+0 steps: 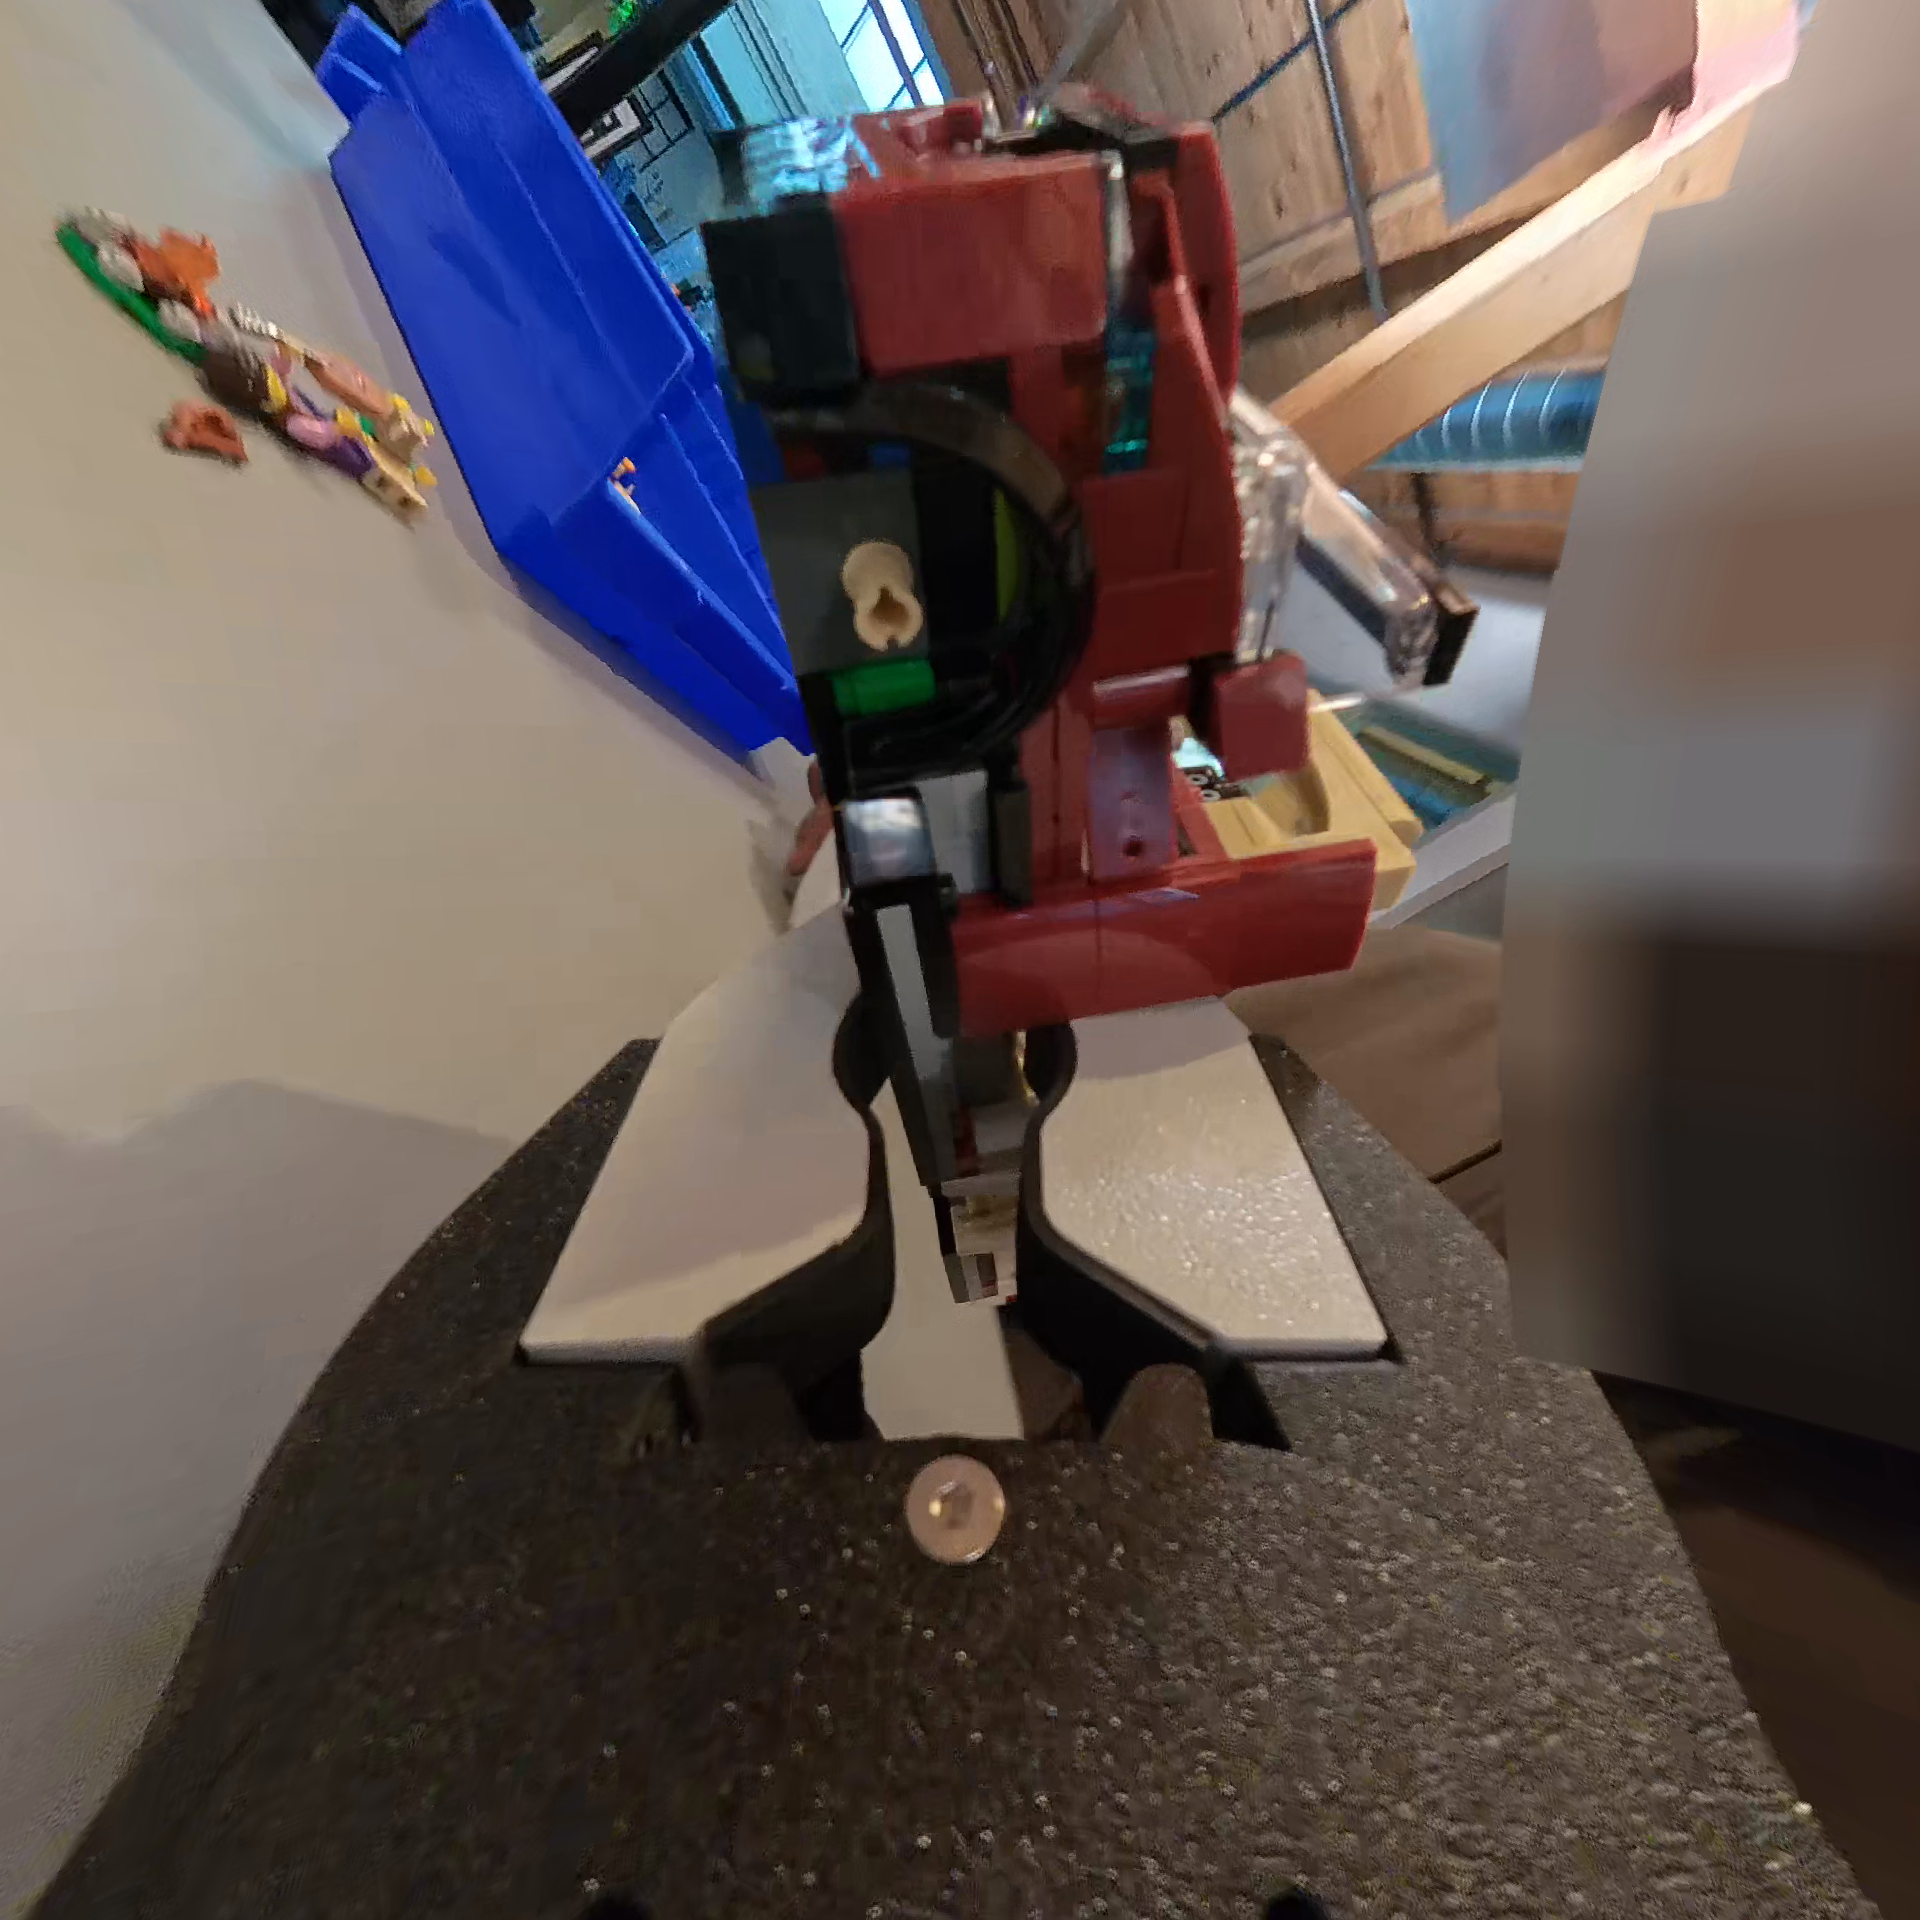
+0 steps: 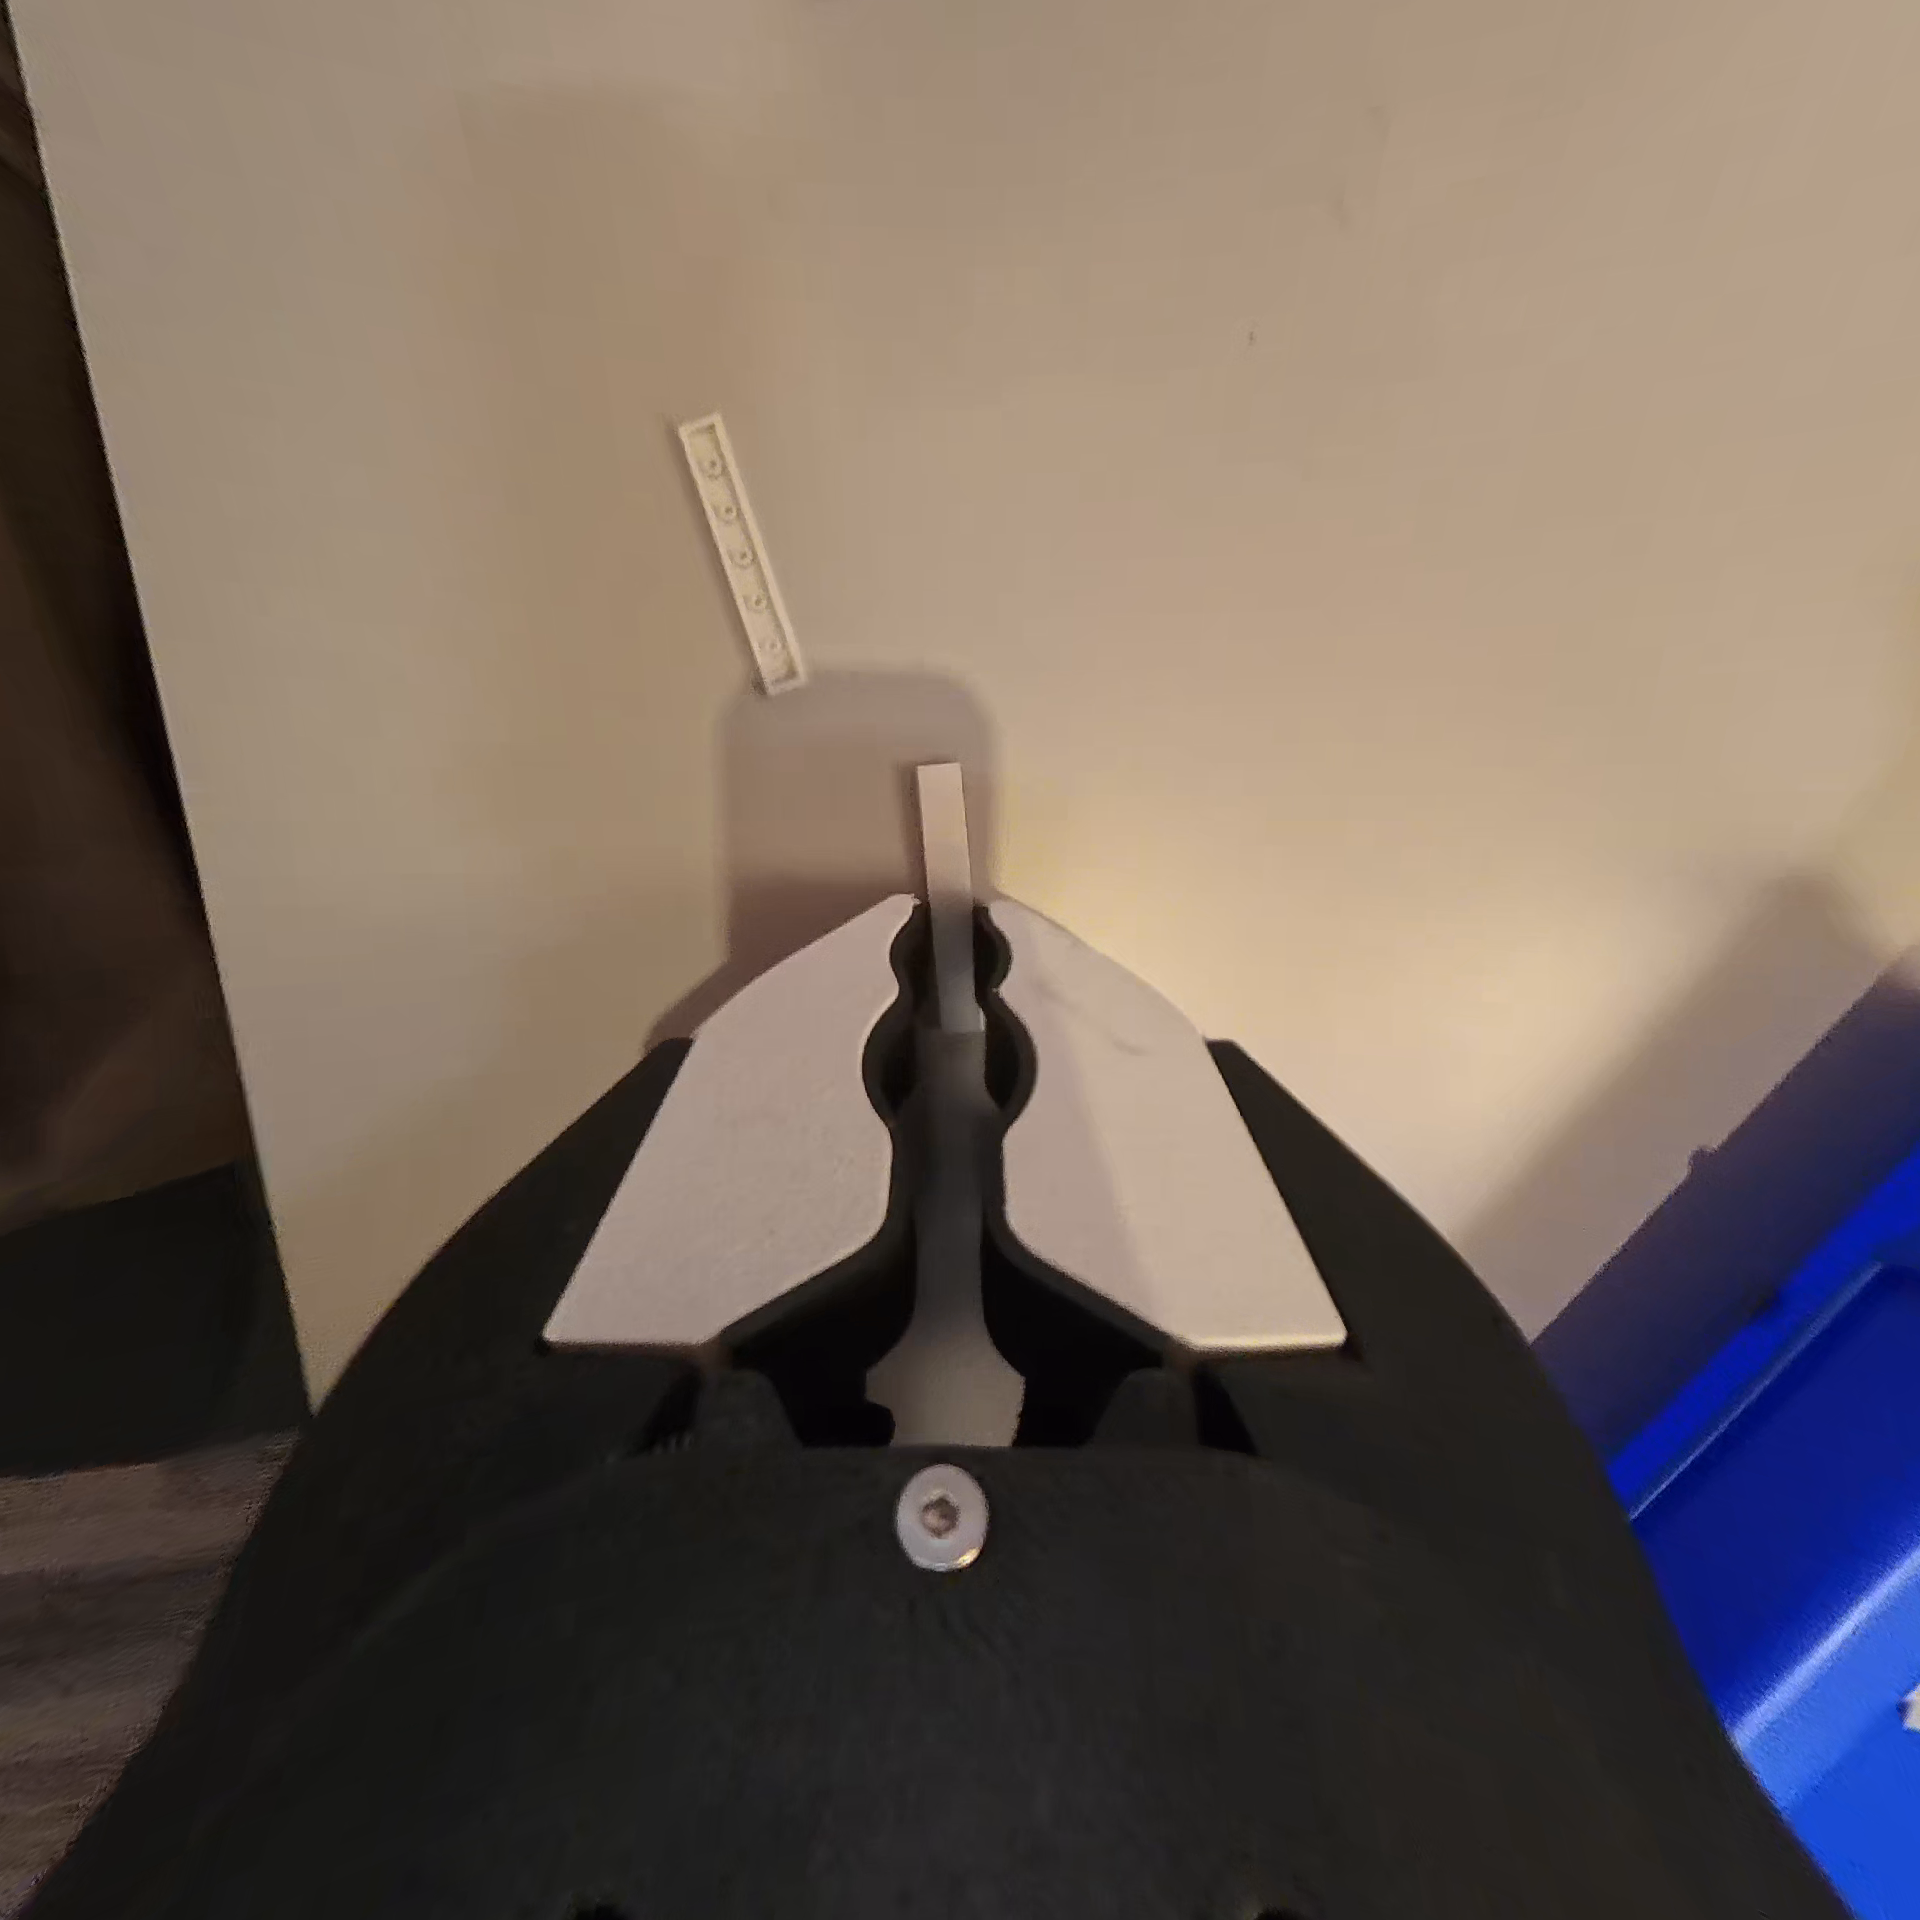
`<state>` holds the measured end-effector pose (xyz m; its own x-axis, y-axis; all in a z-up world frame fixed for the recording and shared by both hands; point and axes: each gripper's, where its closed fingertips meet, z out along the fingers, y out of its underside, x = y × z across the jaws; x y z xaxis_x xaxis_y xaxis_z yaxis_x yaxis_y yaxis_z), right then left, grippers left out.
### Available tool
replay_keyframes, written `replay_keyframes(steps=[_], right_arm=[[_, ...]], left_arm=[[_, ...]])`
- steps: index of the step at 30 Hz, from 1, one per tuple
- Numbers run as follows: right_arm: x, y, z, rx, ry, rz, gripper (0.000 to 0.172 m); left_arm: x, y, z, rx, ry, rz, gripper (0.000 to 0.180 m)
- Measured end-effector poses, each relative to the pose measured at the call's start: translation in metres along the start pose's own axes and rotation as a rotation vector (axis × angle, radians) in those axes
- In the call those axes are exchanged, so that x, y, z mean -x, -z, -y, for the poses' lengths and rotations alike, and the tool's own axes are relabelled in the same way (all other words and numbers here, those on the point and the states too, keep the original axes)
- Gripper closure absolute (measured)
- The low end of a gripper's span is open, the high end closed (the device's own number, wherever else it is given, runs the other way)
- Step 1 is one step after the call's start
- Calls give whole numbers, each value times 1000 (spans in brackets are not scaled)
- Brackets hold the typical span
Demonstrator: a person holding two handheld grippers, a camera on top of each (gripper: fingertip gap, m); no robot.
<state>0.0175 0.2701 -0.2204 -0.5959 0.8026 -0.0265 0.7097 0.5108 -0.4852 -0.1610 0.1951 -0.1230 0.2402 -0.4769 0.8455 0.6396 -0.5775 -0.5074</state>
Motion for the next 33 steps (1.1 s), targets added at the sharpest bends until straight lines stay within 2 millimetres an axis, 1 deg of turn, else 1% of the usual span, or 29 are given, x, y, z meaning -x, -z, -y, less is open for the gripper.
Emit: replay_keyframes(steps=[2,4,6,10,14,18,21,25,29,33], right_arm=[[-4,0,12,-34,29,-11,164],[-8,2,31,-88,68,-14,164],[-11,7,54,-154,124,-12,164],[-15,14,102,-252,278,6,164],[-12,19,140,-290,456,50,164],[-6,29,170,-325,598,117,164],[1,25,182,-301,705,165,164],[14,13,186,-238,833,235,164],[15,7,187,-199,905,262,164],[12,5,190,-185,955,267,164]], left_arm=[[3,1,1,-27,96,-12,158],[7,3,2,-53,179,-21,158],[9,5,4,-72,225,-31,158],[11,5,4,-72,249,-28,158],[12,3,-3,-17,290,-30,158],[13,-1,-17,66,327,-15,158],[10,-6,-27,122,366,-34,158],[5,-9,-33,149,391,-63,158],[6,-9,-33,149,395,-61,158],[6,-9,-34,156,396,-62,158]])
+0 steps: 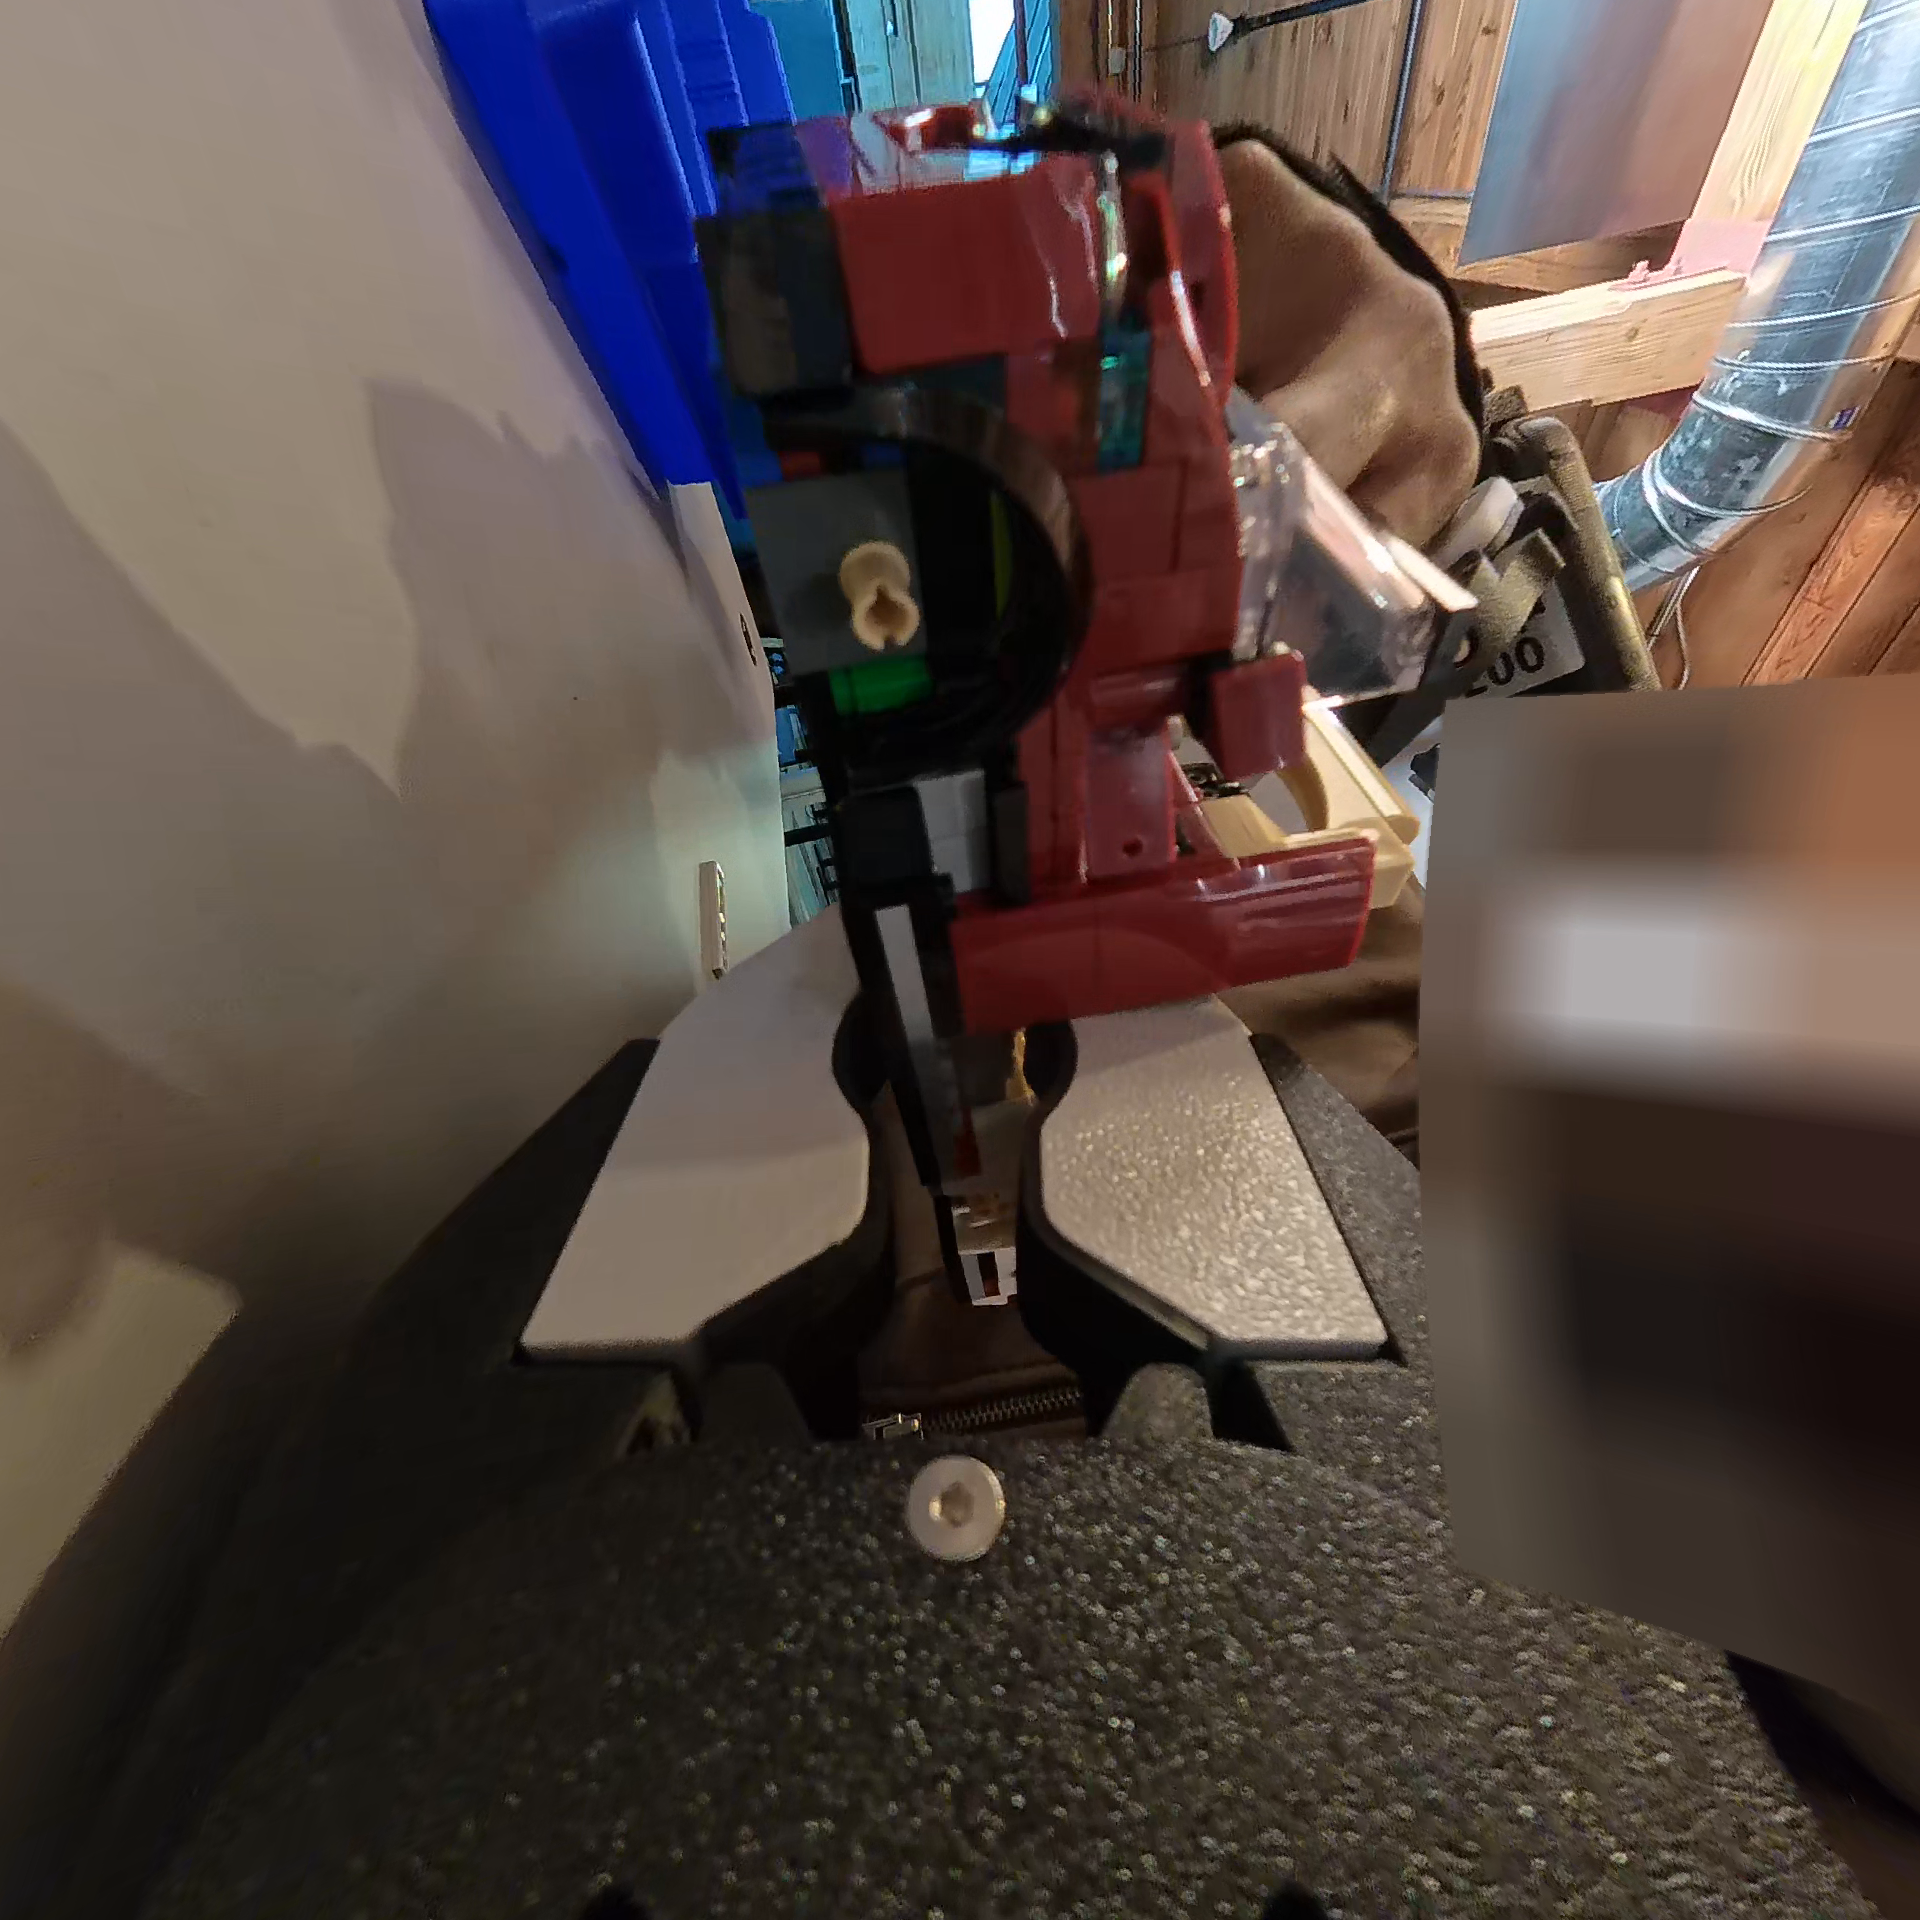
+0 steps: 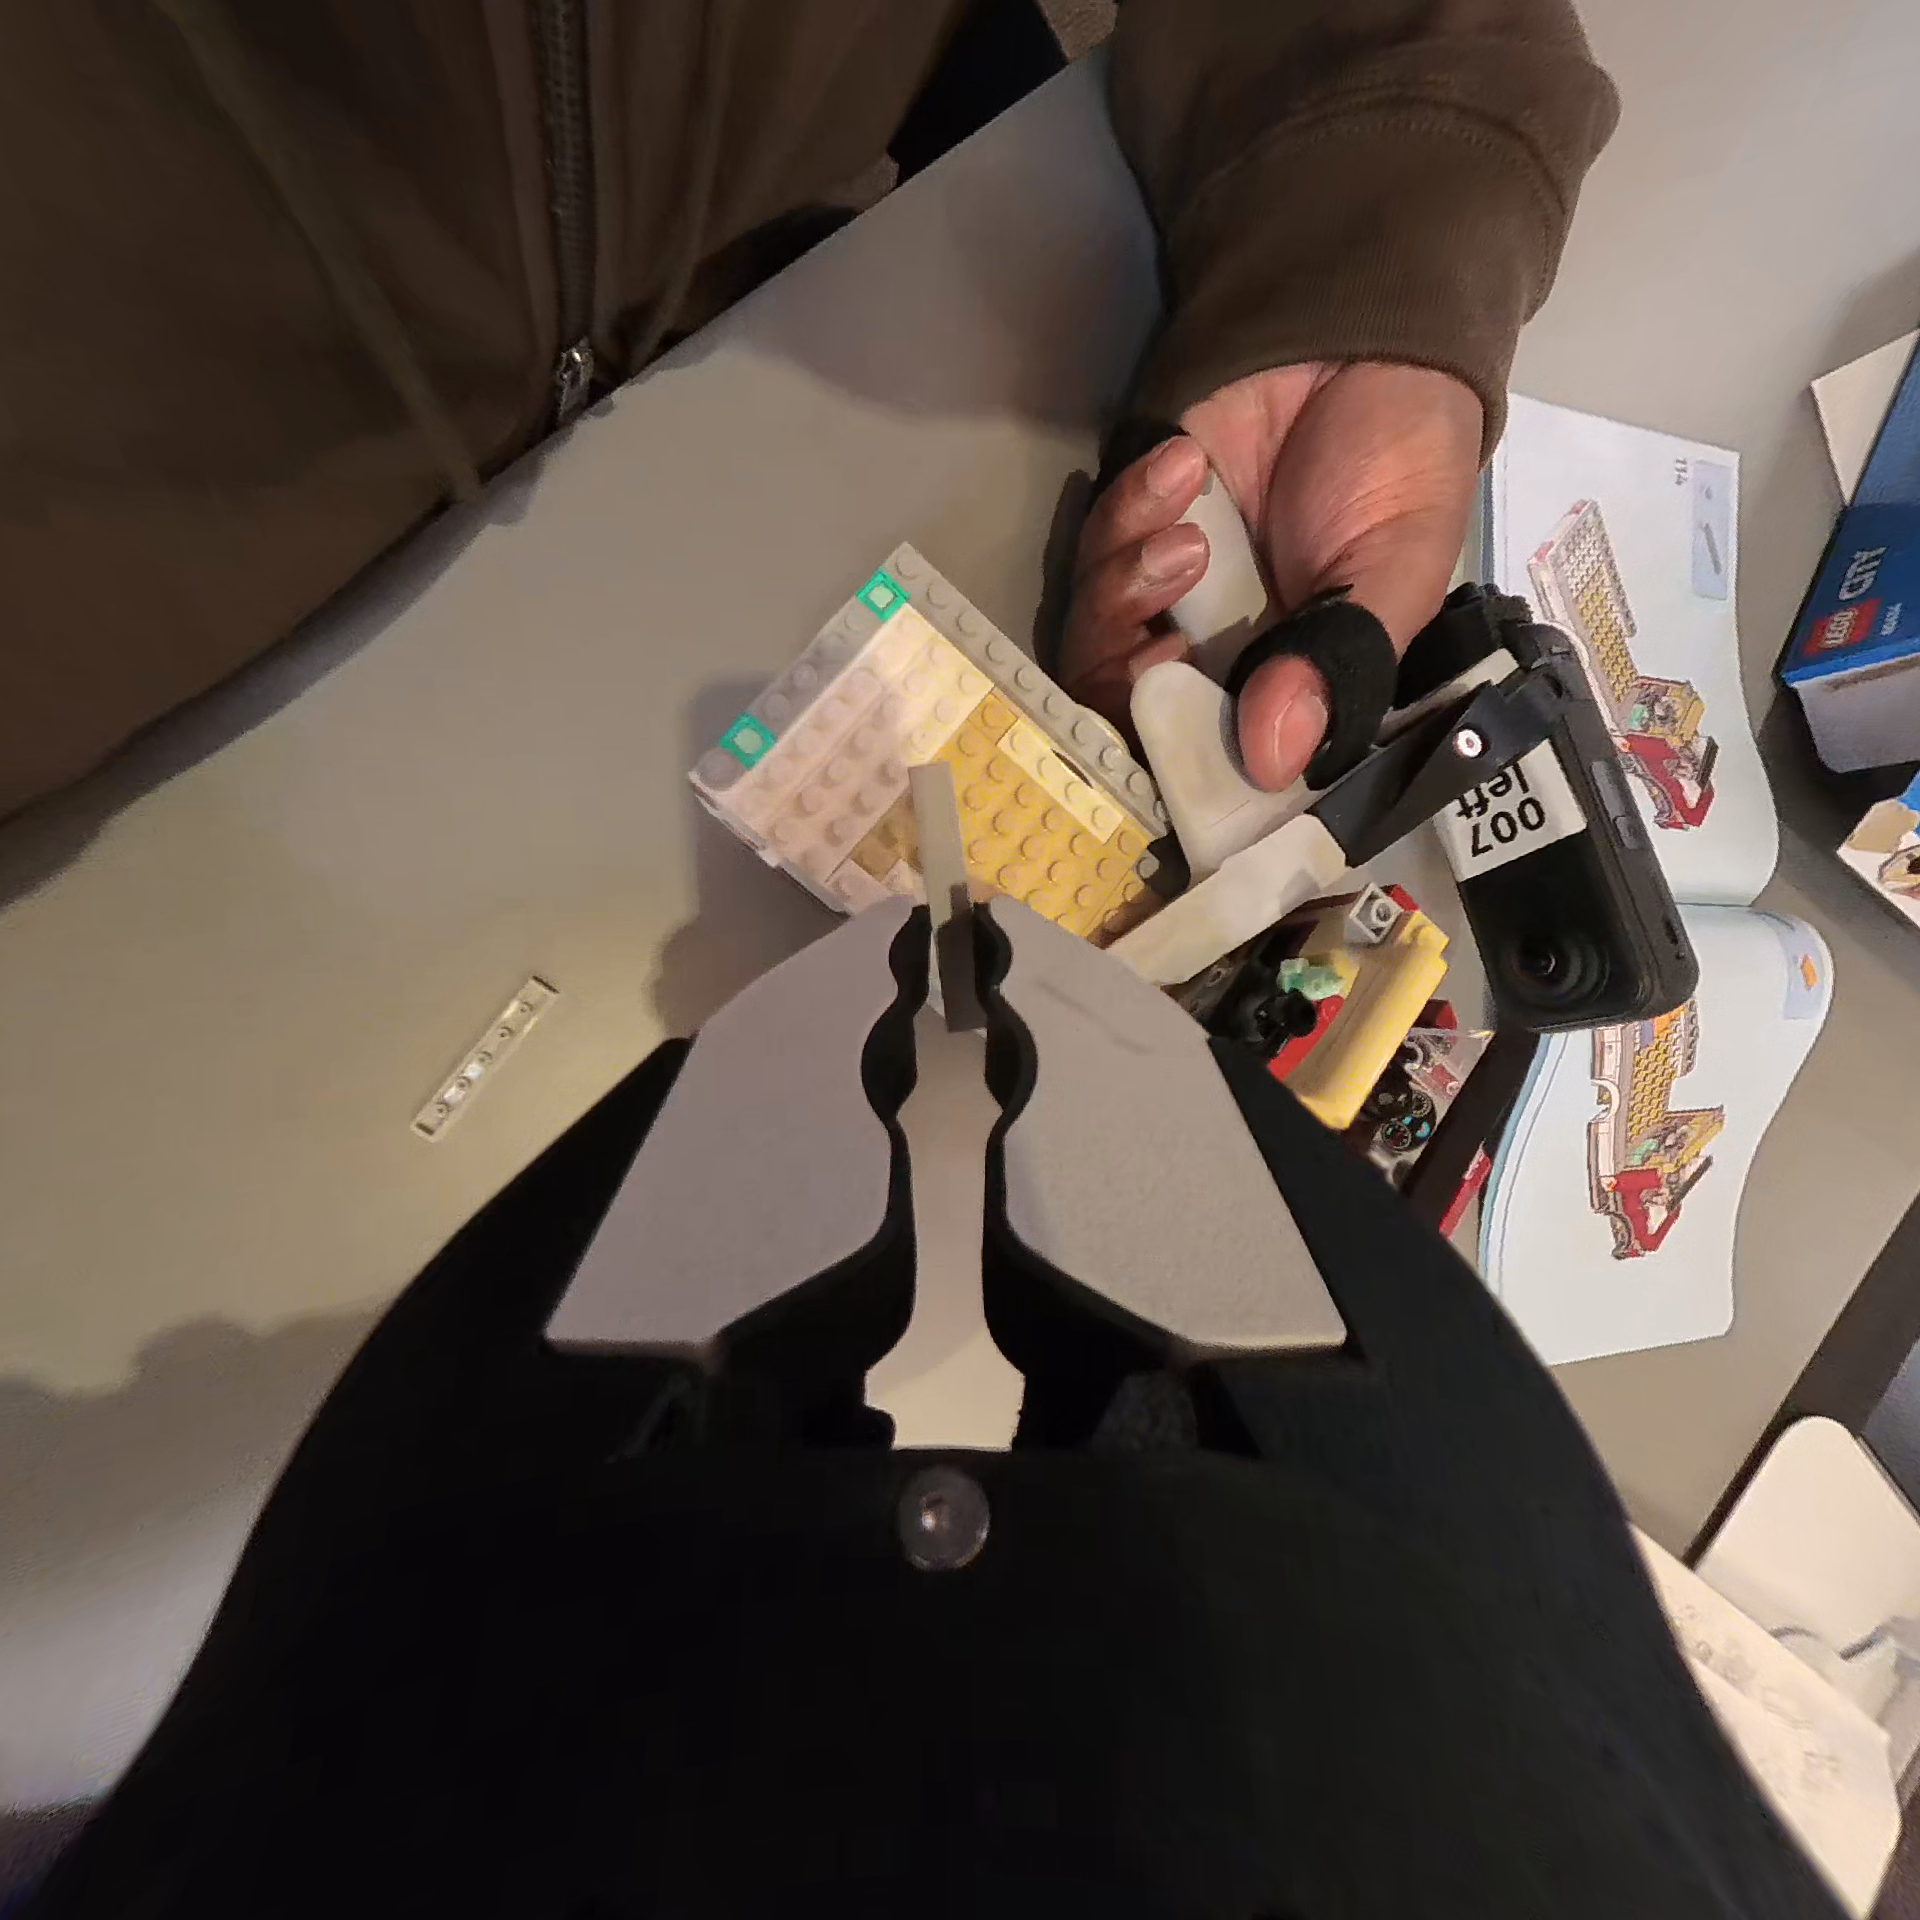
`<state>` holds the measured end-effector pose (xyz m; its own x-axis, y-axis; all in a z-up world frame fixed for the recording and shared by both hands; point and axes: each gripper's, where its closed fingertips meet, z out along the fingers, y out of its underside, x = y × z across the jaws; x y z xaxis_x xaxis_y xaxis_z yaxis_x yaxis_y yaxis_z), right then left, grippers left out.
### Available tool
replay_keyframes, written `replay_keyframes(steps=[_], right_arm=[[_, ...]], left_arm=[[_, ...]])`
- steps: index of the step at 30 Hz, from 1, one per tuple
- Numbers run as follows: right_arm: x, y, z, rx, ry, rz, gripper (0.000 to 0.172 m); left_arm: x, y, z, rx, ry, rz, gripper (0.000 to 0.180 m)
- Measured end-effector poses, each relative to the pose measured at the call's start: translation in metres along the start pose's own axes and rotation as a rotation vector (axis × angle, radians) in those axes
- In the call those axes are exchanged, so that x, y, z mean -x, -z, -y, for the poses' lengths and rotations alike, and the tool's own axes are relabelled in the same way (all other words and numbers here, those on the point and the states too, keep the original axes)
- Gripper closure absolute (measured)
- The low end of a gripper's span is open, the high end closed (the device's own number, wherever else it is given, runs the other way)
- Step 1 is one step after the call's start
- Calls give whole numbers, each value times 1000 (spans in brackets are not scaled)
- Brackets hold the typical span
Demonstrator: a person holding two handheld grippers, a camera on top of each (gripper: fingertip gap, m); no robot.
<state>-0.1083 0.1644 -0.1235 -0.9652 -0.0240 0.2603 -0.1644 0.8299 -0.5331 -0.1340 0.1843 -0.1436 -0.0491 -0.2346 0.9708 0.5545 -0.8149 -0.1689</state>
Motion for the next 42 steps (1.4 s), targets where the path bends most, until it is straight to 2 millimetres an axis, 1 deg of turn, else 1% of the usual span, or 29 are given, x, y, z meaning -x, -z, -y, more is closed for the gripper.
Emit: replay_keyframes(steps=[7,11,14,17,20,24,27,29,31,34,37,38,40,42], right_arm=[[-2,-7,-11,42,27,35,164],[-3,-8,-12,32,35,29,163],[-4,-9,-12,24,24,15,158],[-6,-6,-12,18,6,-16,154],[-12,2,-13,14,-34,-100,151],[-28,11,-12,-15,-179,-293,148],[-36,7,-17,-31,-356,-392,142],[-41,3,-20,-59,-479,-422,137],[-46,2,-20,-102,-583,-431,136],[-53,4,-29,-83,-715,-445,137],[-61,8,-32,-84,-890,-477,144],[-62,7,-33,-76,-922,-488,149],[-68,9,-41,-11,-979,-560,151],[-73,9,-39,-2,-1020,-591,151]], left_arm=[[0,0,0,3,0,2,158],[1,0,0,3,-2,7,158],[2,0,1,-7,1,13,158],[2,1,2,-16,0,16,158],[3,3,6,-41,-6,25,158],[4,9,16,-106,-30,49,158],[5,15,27,-176,-52,62,158],[4,19,32,-217,-57,63,158],[4,22,36,-248,-62,60,158],[2,26,42,-299,-84,67,158],[1,33,50,-377,-109,69,158],[0,36,54,-414,-122,69,158],[-3,45,64,-512,-154,75,158],[-4,54,69,-598,-175,83,158]])
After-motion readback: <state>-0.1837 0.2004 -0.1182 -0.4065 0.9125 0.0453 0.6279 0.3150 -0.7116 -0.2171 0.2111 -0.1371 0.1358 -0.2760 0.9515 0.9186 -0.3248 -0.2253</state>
